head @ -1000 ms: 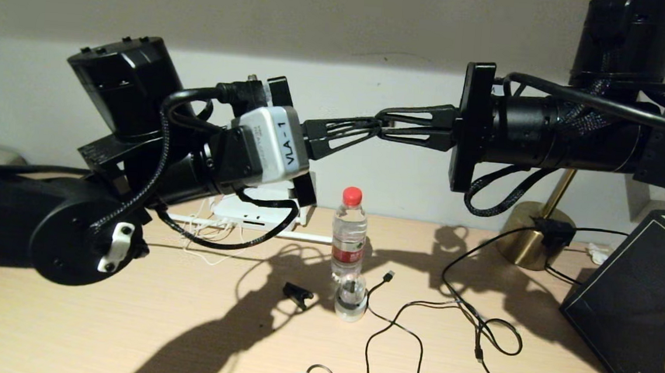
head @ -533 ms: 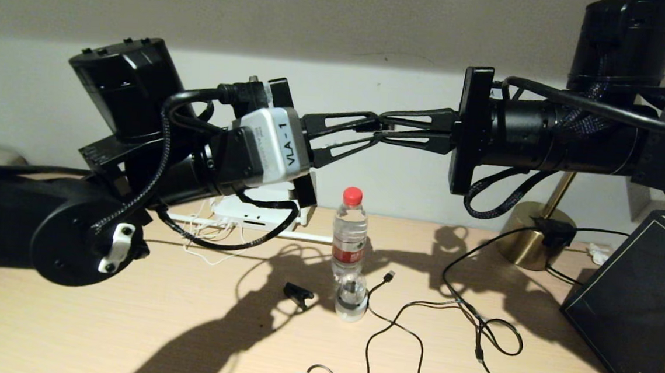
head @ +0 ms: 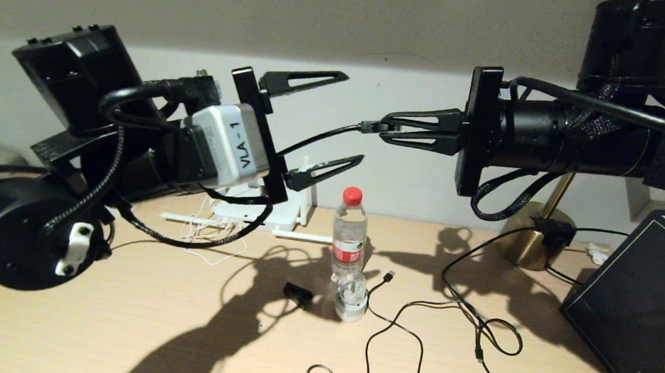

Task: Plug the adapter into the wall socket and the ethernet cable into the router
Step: Align cable and router interface

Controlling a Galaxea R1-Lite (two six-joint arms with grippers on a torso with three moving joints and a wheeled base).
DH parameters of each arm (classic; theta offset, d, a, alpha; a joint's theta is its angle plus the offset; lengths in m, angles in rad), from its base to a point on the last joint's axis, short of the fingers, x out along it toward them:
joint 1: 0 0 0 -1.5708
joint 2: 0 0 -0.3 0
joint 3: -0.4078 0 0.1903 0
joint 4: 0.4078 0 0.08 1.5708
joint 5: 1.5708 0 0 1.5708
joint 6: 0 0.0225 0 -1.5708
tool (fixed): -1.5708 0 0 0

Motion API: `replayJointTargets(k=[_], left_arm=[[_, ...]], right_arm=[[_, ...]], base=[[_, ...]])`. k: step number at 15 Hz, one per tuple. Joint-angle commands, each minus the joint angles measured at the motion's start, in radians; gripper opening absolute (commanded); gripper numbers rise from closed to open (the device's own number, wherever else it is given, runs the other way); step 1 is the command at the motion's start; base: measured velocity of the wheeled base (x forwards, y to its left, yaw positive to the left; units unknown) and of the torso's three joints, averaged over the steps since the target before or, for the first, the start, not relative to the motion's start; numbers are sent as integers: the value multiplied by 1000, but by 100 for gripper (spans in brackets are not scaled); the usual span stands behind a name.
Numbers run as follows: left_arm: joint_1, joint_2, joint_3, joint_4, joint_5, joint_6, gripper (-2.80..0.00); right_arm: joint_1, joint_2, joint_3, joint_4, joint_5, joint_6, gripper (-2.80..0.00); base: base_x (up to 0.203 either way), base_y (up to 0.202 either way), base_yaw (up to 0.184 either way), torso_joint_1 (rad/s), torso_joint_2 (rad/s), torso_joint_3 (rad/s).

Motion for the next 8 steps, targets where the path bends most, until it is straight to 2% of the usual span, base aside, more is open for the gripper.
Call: replayJointTargets(k=[1,3,8], left_arm=[[26,4,-19,-5,-61,34,0],[25,18,-26,-5,-94,56,0],[-12,29,-44,-5,-95,57,0]], right_arm=[[2,-32,13,-1,7,11,-280],[0,-54,16,-1,8,11,-280],[0,-62,36,-2,13,10,-280]], base=[[0,0,0,0,0,0],[0,0,0,0,0,0],[0,0,0,0,0,0]])
